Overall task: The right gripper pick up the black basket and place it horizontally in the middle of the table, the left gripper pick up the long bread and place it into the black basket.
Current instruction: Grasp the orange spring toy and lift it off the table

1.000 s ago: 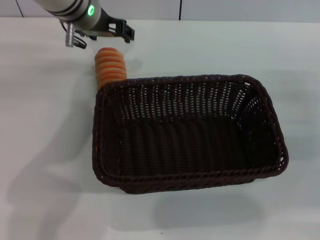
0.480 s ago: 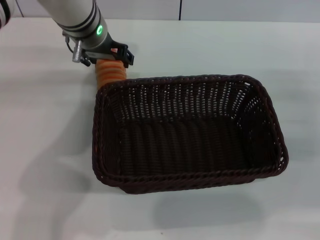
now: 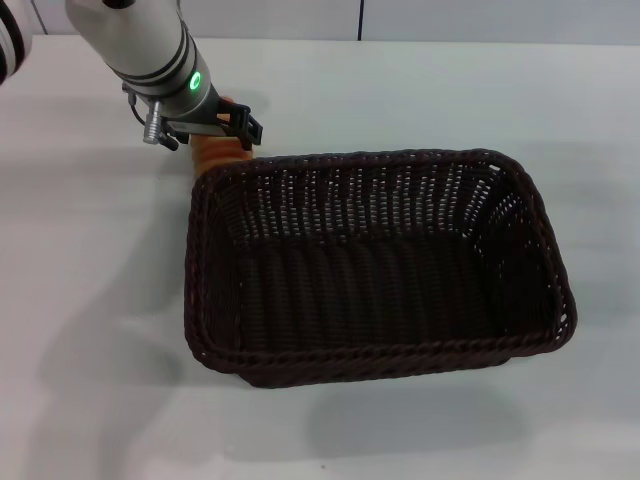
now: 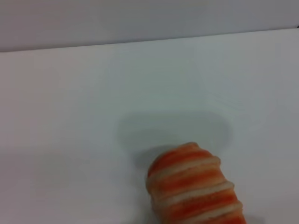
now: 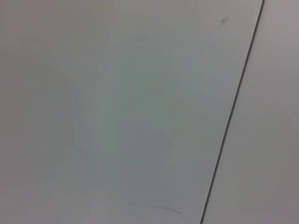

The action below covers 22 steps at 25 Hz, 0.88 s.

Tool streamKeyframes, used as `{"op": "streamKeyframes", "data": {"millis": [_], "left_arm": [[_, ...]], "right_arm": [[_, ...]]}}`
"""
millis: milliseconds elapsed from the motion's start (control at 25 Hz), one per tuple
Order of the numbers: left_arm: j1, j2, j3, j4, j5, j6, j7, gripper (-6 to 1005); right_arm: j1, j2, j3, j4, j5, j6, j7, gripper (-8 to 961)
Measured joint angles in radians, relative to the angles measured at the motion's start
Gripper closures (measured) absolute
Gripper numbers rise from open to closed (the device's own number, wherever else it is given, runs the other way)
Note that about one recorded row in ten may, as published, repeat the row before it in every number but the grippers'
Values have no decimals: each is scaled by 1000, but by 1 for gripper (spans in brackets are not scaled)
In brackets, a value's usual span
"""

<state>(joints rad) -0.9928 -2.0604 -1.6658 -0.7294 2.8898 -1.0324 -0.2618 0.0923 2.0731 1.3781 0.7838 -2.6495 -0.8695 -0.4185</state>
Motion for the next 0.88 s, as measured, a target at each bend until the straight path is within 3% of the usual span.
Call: {"op": "streamKeyframes", "data": {"millis": [880], "left_arm": [[1,-6,-13,56,-58,-4,90,161]], "right_arm": [[34,2,-27,21,0,7,0,570]]}}
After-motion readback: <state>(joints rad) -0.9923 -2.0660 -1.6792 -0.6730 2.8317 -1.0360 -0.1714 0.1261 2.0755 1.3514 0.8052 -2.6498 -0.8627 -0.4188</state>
